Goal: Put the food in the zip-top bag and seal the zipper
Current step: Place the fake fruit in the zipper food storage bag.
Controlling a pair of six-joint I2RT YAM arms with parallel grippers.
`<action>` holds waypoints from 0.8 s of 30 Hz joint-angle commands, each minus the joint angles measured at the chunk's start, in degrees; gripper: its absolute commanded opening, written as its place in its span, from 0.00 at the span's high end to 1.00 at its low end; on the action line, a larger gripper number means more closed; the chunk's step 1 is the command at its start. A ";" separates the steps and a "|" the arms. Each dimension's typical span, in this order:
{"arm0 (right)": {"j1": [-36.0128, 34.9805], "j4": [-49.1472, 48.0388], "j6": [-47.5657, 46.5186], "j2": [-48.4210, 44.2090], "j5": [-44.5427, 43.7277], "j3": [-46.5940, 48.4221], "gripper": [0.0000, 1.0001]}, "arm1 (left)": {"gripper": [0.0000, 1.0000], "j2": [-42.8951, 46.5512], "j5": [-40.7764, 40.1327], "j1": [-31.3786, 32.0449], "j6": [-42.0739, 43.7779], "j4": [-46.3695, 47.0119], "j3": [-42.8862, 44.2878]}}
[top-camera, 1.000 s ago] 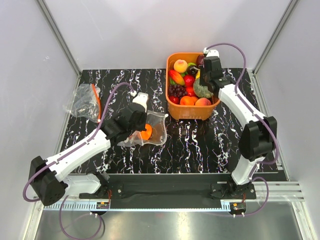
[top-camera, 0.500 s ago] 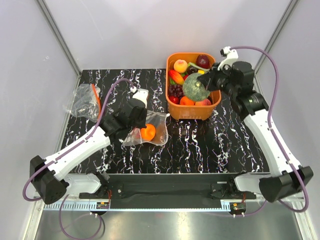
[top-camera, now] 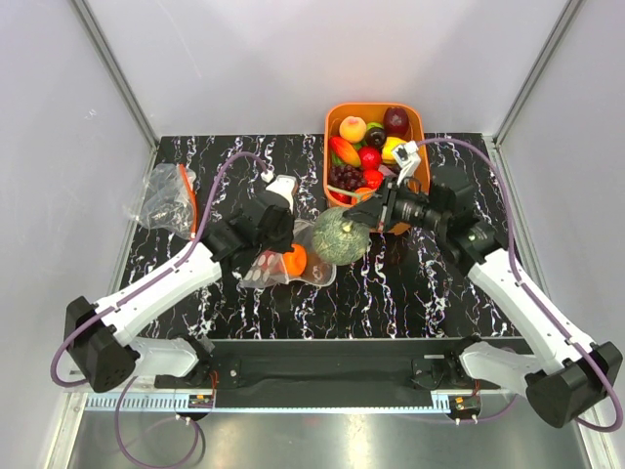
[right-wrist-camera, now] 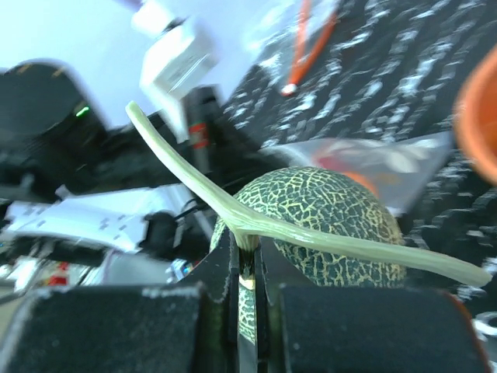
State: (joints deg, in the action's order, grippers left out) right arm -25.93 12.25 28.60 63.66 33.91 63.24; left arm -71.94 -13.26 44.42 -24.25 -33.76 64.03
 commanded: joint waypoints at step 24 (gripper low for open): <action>-18.09 -40.55 5.59 8.41 -26.43 -20.43 1.00 | 1.00 7.17 15.46 -4.61 -11.08 9.59 -4.18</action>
State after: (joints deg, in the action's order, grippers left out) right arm -41.34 -22.39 37.71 71.16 15.66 44.23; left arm -66.32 -1.34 40.53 -33.30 -29.17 60.55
